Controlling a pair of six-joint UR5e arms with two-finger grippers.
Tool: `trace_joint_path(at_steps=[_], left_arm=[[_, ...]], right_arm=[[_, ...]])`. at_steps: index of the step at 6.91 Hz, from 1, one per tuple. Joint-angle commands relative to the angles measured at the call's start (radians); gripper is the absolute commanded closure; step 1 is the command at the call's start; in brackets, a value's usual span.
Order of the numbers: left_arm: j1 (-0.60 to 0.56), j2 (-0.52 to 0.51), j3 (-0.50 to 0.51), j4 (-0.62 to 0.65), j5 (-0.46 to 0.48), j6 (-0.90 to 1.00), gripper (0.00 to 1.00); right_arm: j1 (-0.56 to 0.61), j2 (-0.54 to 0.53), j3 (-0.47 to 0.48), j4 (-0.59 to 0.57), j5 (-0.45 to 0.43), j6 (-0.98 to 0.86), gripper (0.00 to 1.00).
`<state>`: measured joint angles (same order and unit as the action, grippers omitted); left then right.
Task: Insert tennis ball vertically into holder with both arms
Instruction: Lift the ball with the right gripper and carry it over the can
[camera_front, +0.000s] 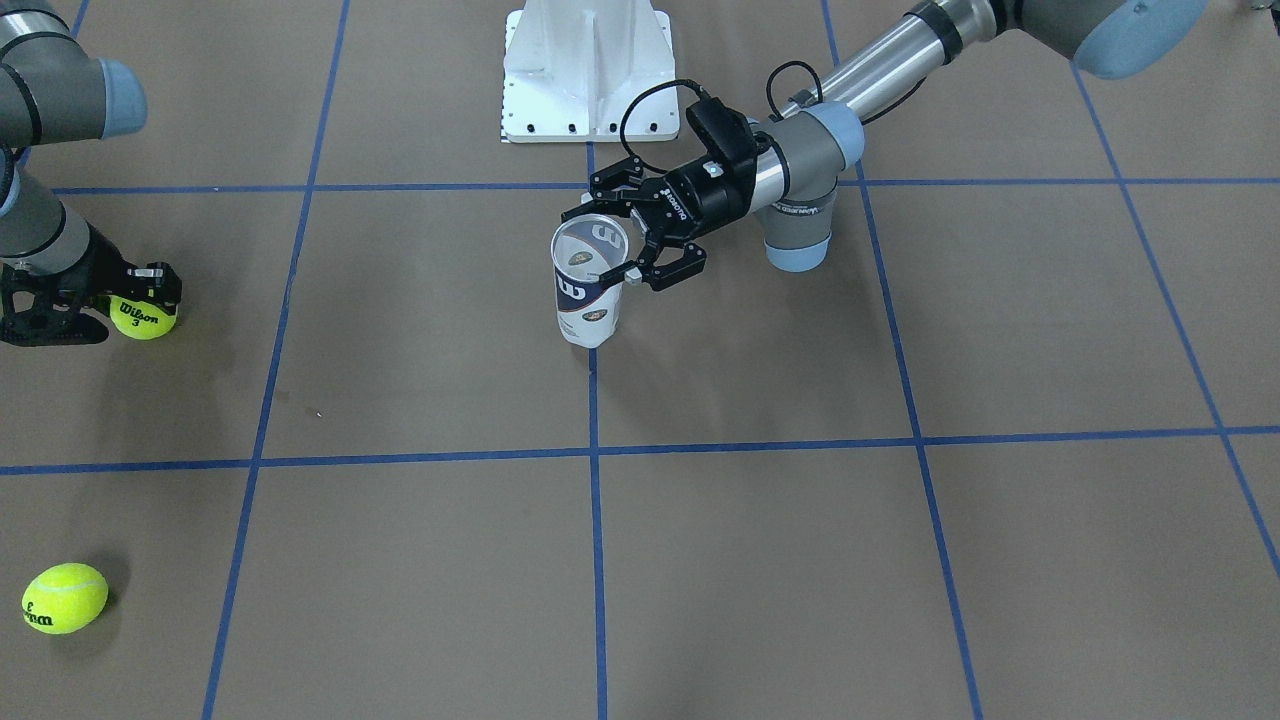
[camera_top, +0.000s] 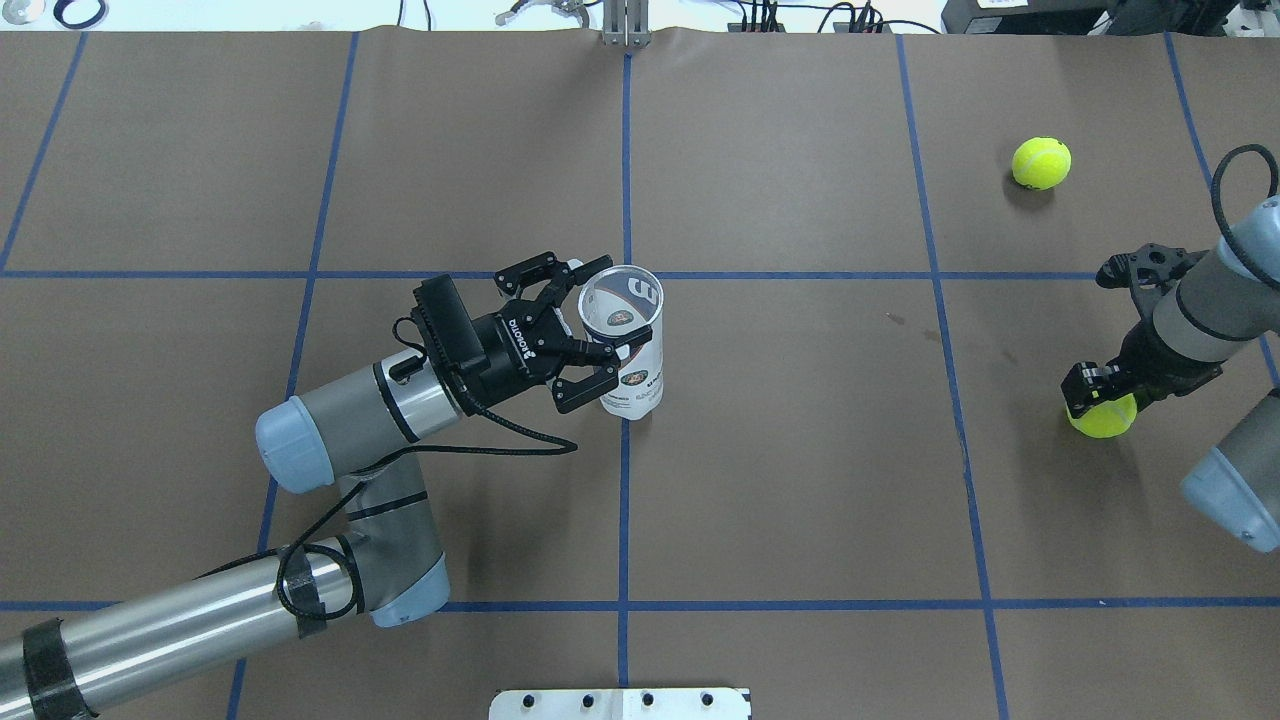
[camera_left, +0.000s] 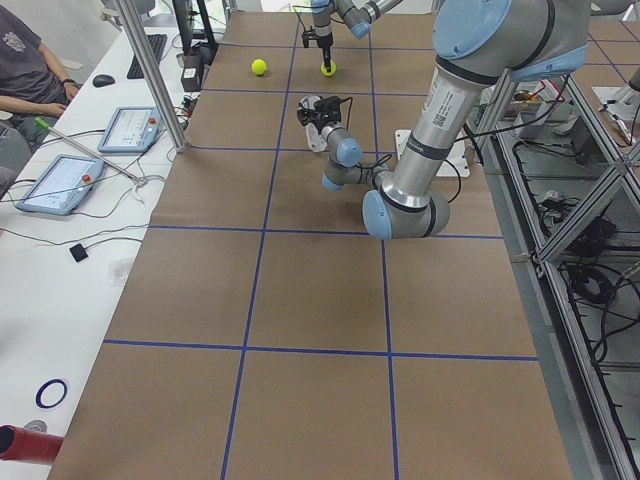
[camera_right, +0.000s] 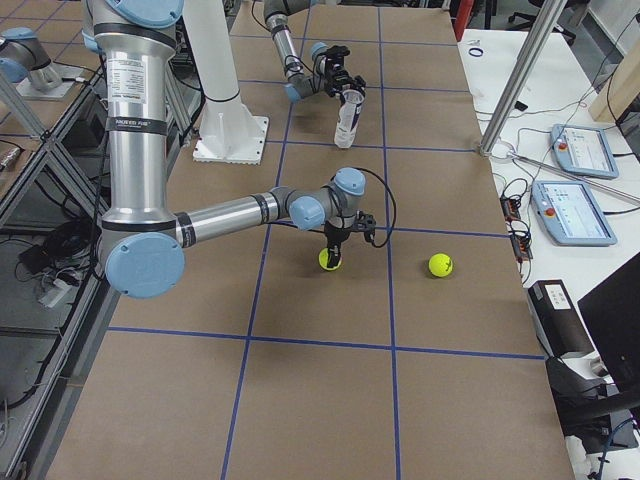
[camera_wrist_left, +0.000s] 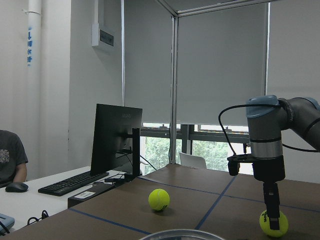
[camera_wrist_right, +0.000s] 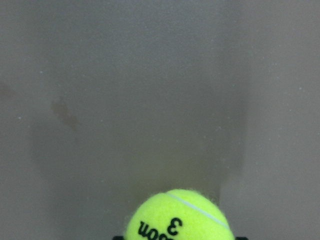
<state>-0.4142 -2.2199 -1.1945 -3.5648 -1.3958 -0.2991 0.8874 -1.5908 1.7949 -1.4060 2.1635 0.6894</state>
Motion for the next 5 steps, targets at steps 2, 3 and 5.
trace_joint_path(at_steps=[2, 3, 5], left_arm=[[0.002, 0.009, 0.000, -0.003, 0.000, 0.002, 0.43], [0.002, 0.009, 0.001, -0.026, 0.000, 0.002, 0.43], [0.005, 0.006, 0.003, -0.048, 0.000, 0.003, 0.42]], right_arm=[[0.056, 0.055, 0.086, -0.020, 0.094, 0.048, 1.00], [0.059, 0.081, 0.112, -0.022, 0.098, 0.097, 1.00], [0.059, 0.182, 0.149, -0.022, 0.101, 0.255, 1.00]])
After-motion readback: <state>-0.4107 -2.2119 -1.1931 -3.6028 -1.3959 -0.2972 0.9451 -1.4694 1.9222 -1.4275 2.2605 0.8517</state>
